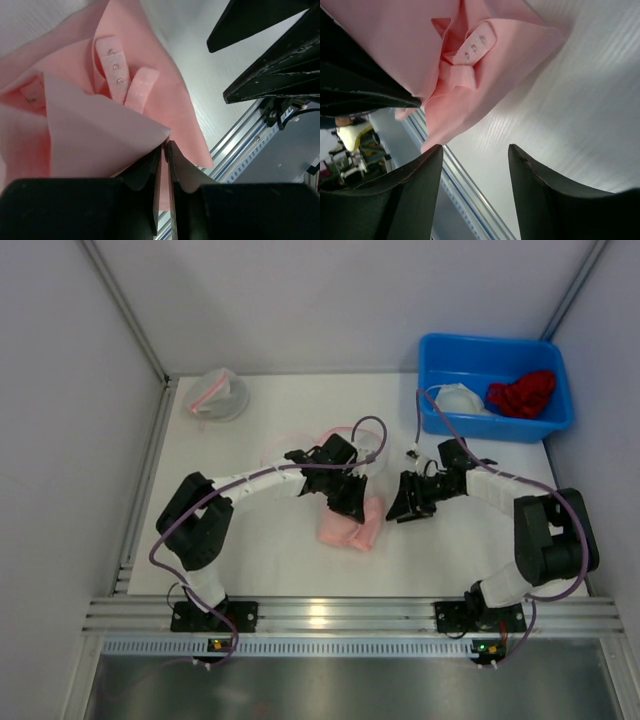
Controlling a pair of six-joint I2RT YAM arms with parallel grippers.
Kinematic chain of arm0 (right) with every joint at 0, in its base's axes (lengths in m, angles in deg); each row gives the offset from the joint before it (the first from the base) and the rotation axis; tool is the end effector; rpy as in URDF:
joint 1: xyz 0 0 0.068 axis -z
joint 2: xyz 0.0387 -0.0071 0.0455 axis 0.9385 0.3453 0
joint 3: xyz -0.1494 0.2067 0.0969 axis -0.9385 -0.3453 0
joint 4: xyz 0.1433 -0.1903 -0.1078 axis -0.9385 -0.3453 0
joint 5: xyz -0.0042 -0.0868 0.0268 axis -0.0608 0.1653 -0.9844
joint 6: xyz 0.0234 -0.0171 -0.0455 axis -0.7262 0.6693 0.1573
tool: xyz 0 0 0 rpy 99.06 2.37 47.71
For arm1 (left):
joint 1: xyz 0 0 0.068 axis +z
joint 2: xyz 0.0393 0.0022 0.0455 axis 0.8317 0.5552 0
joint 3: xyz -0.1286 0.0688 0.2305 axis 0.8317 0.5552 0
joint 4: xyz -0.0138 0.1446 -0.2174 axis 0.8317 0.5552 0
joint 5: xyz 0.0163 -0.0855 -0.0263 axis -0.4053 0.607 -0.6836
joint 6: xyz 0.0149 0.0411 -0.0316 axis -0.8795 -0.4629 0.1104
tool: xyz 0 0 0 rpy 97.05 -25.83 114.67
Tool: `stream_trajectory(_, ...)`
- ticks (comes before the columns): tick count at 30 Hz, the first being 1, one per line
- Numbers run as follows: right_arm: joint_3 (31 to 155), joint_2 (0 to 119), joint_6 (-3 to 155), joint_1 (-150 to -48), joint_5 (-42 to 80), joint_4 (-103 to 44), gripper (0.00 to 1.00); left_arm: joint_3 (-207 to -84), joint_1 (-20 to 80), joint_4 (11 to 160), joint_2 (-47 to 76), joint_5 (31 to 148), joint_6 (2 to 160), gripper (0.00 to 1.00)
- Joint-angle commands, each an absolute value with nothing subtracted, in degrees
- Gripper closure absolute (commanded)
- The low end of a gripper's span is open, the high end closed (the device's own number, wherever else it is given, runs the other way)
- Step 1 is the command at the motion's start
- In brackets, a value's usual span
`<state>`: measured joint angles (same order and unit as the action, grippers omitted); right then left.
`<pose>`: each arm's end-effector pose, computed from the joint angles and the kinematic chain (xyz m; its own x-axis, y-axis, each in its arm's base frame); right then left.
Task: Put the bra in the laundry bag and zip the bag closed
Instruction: Adjust the bra at the center of the board.
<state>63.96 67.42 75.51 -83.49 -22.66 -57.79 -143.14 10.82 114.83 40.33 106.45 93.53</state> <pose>0.2533 0.0894 0.1640 -0.9637 -0.1476 -0.2226 -0.2662 0.5989 0.7553 0.2463 -0.2717 0.2050 -0.8744 0.3618 -0.3233 0.4846 0.6858 -0.5430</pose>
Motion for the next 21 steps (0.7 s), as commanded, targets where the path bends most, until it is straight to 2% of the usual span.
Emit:
stream_trajectory(1, 62.62, 64.78, 77.11, -79.83, -24.2, -57.12, 0.43, -148.11, 10.75, 110.13, 39.8, 108.72, 95.2, 0.84)
stream_trajectory(7, 61.83, 66.8, 71.49, -79.56, -26.84, -52.03, 0.29, -144.97, 11.62, 110.13, 31.73, 109.78, 93.19, 0.67)
stream_trajectory(9, 61.91, 67.94, 69.82, -79.47, -27.63, -49.75, 0.26, -143.46, 12.5, 110.31, 29.52, 109.34, 91.78, 0.64)
stream_trajectory(12, 62.18, 69.26, 68.32, -79.56, -28.07, -48.16, 0.22, -139.86, 14.95, 112.33, 25.21, 106.71, 90.54, 0.65)
stream_trajectory(18, 61.65, 68.57, 66.73, -81.84, -25.62, -44.38, 0.18, -131.16, 25.15, 115.14, 20.28, 108.54, 88.27, 0.75)
stream_trajectory(19, 61.21, 68.3, 66.65, -82.71, -25.18, -44.03, 0.18, -130.37, 25.25, 115.23, 20.28, 109.33, 88.09, 0.75)
stream_trajectory(21, 60.42, 67.6, 66.21, -83.25, -25.26, -42.36, 0.17, -129.04, 25.16, 115.06, 20.63, 111.52, 88.52, 0.67)
